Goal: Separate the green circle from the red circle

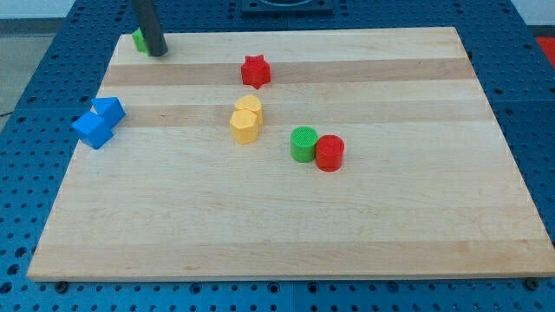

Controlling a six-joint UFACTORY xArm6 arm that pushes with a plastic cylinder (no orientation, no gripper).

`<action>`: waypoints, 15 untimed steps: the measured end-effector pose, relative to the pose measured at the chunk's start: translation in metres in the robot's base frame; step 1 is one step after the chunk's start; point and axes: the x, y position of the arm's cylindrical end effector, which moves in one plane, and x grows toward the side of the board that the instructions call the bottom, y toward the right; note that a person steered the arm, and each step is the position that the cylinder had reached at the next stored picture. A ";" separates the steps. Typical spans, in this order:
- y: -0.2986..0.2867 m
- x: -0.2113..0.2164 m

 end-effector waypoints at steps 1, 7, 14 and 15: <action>0.034 0.023; 0.283 0.077; 0.190 0.257; 0.199 0.223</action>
